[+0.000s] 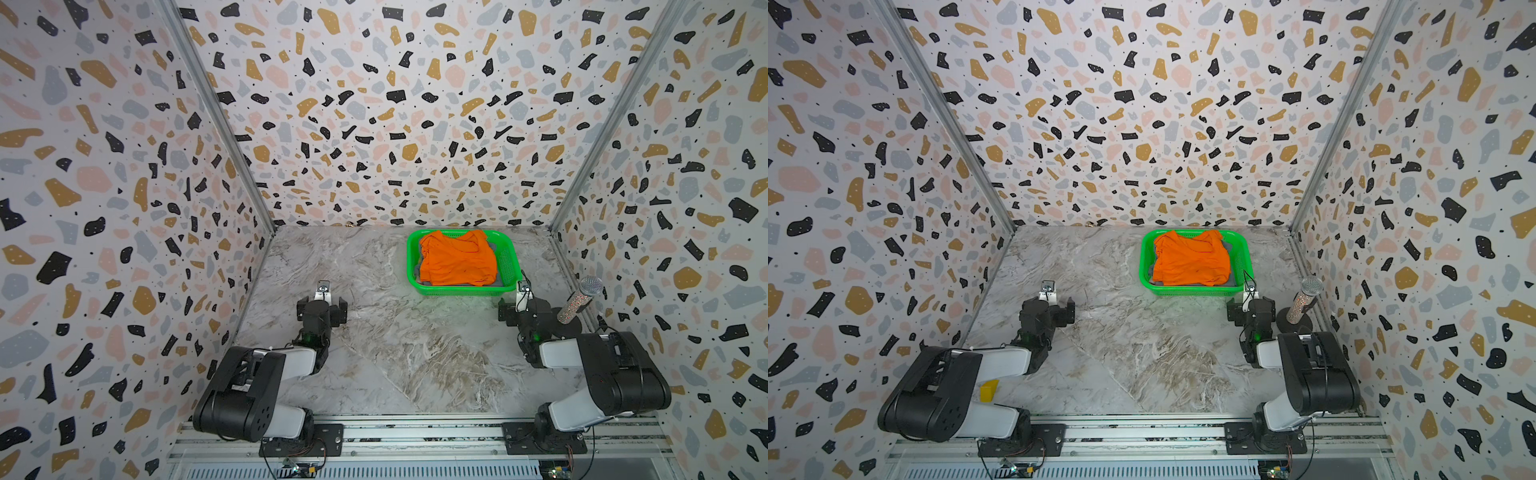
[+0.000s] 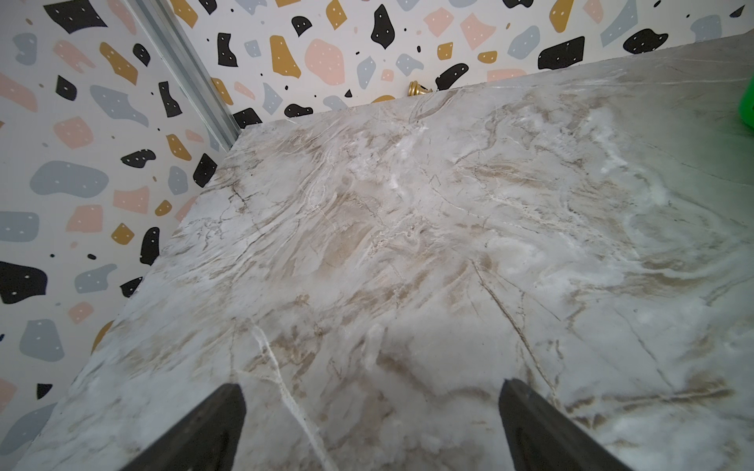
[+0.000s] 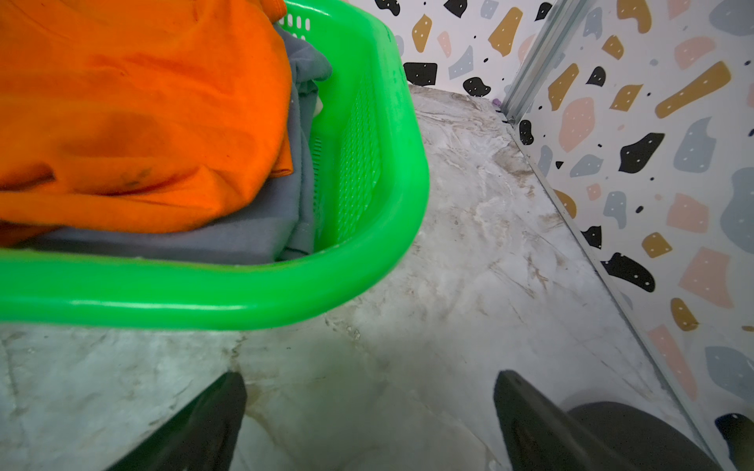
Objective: Put the folded t-shirts into the basket
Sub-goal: Reset both arms
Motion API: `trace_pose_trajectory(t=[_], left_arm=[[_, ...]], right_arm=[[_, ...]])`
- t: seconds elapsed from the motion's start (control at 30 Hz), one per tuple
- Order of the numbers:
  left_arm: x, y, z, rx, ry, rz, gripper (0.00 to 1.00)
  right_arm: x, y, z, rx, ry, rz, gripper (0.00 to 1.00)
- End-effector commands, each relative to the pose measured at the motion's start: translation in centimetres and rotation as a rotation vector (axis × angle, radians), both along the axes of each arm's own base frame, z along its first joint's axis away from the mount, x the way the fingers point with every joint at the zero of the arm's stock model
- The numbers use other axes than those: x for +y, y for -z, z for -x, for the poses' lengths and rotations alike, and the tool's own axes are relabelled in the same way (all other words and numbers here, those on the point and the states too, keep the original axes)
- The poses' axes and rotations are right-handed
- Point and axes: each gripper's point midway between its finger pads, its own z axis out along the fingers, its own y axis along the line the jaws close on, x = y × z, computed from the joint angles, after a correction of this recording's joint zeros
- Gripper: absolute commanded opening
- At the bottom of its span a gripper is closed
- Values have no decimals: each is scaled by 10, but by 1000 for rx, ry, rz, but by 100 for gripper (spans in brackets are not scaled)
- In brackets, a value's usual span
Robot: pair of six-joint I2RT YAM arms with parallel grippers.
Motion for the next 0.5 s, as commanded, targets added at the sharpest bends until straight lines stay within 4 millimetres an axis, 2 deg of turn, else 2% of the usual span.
trace_pose_trajectory(t=[0.0,0.47], left_arm=[[0,-10,-4,-46,2,16,100],[0,-10,-4,-47,3,20,100]], right_arm=[[0,-11,-7,-33,5,-12,100],[-1,-11,-7,-33,7,-12,100]])
